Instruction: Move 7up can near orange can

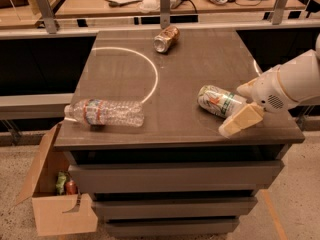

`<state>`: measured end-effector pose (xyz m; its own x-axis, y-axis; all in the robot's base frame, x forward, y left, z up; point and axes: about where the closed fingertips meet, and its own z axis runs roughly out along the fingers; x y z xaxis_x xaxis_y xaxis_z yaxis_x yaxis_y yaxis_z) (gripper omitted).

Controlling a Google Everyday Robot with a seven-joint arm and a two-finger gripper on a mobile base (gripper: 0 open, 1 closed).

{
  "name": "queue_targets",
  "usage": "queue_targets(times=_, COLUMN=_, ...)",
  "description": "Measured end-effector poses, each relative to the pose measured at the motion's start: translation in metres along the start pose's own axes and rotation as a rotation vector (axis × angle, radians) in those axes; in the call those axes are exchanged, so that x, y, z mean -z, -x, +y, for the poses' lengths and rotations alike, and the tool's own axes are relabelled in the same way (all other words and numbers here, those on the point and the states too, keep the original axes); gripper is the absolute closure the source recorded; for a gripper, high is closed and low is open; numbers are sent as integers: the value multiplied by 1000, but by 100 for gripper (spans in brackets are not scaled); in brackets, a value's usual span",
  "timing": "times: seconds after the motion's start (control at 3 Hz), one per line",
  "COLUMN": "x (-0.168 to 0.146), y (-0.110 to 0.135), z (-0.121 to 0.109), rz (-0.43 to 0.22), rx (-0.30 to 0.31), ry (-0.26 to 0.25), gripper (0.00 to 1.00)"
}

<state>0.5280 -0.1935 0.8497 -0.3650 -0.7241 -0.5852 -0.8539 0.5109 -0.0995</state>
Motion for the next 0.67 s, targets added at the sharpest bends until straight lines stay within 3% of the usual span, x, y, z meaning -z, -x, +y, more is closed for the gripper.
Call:
queue_targets(times=0.33, x=-5, y=0, z=6, rz=15, rx=14, ry=16, gripper=42)
queue_targets(times=0.67, x=-2, y=10, z=-2, rz=8, rx=31, ry=5, gripper=74)
